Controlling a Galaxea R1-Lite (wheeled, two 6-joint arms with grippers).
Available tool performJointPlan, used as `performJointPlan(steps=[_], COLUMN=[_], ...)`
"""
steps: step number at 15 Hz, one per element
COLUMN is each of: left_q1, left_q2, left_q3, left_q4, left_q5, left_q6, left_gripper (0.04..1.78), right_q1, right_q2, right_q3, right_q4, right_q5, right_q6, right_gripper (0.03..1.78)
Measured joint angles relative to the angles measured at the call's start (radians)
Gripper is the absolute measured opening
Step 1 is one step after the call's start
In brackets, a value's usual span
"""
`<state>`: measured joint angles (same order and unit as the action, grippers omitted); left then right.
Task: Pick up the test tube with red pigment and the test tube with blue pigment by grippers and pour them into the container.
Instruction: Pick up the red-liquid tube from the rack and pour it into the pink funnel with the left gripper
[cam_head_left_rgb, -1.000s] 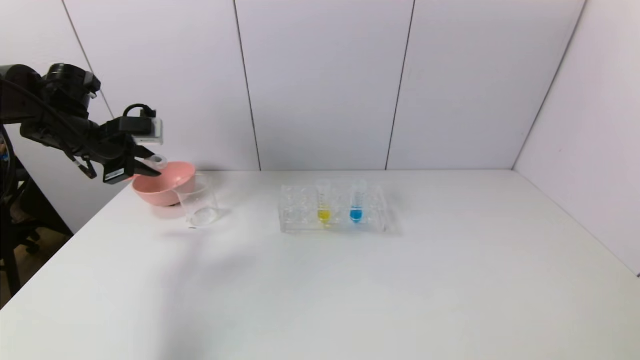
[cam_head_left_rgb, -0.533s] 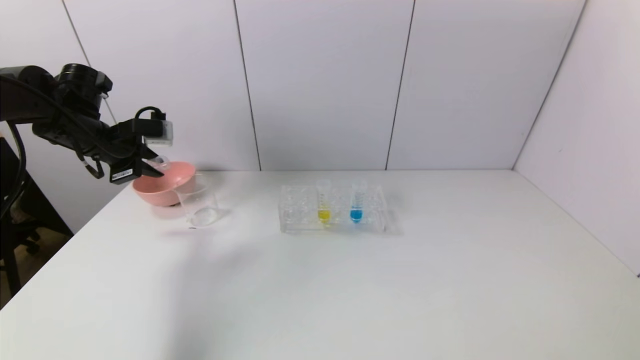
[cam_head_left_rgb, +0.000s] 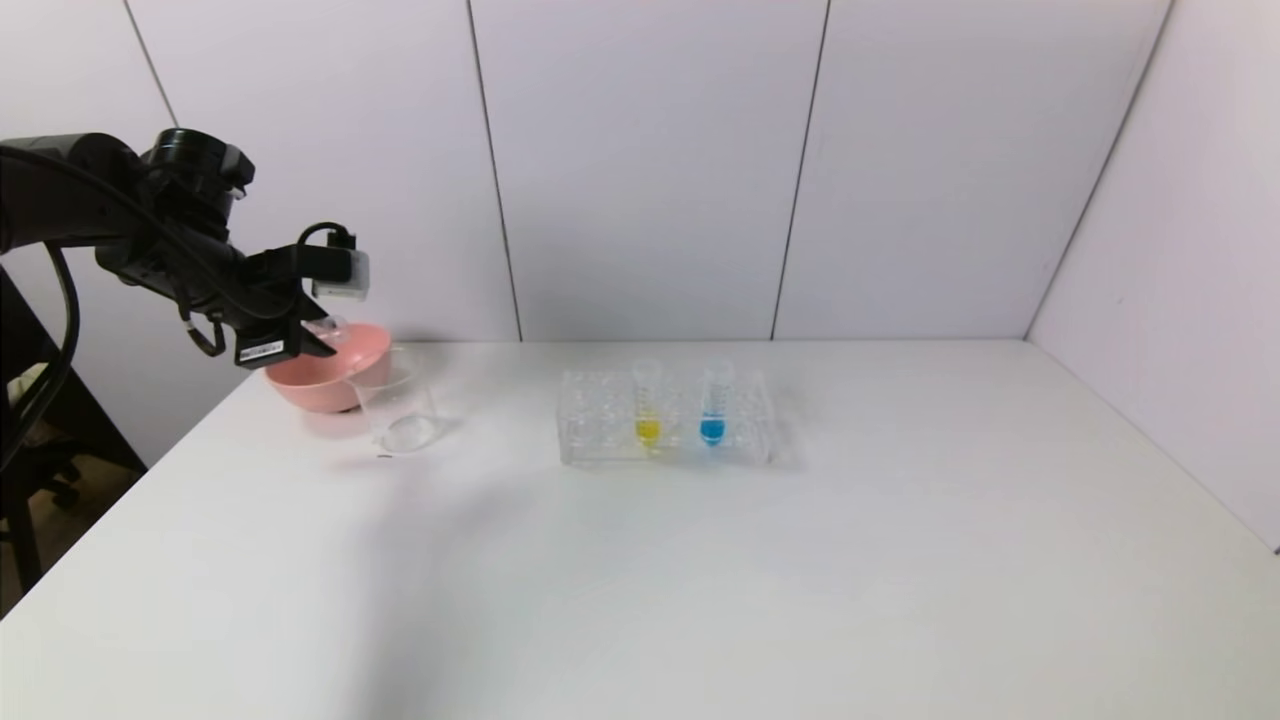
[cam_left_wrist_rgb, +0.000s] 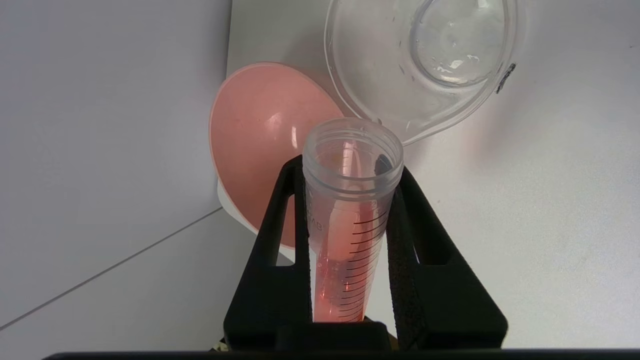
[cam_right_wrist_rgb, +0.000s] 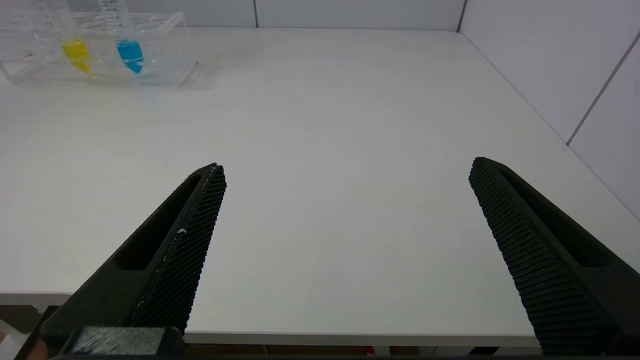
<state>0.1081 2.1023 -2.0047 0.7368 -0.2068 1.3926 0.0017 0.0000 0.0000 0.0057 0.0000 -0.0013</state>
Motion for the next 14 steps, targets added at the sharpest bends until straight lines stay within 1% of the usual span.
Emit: performJointPlan(steps=[2, 4, 7, 10, 14], left_q1=[-0.009, -0.018, -0.026, -0.031, -0.041], left_q2=[0.001, 0.004, 0.007, 0.007, 0.008], left_q3=[0.0, 0.0, 0.0, 0.0, 0.0], left_q4=[0.0, 0.0, -0.013, -0.014, -0.013], left_q5=[0.013, 0.046, 0.063, 0.111, 0.12], left_q6=[-0.01, -0.013, -0.025, -0.024, -0.029], left_gripper=[0.45, 0.45, 0.45, 0.45, 0.45], right_q1=[0.0, 0.0, 0.0, 0.0, 0.0], right_q2=[0.0, 0.0, 0.0, 0.0, 0.0], right_q3=[0.0, 0.0, 0.0, 0.0, 0.0], right_q4=[0.0, 0.0, 0.0, 0.0, 0.0], right_q5=[0.0, 0.0, 0.0, 0.0, 0.0], right_q6=[0.0, 0.0, 0.0, 0.0, 0.0], right_gripper=[1.77, 1.77, 1.78, 1.77, 1.77])
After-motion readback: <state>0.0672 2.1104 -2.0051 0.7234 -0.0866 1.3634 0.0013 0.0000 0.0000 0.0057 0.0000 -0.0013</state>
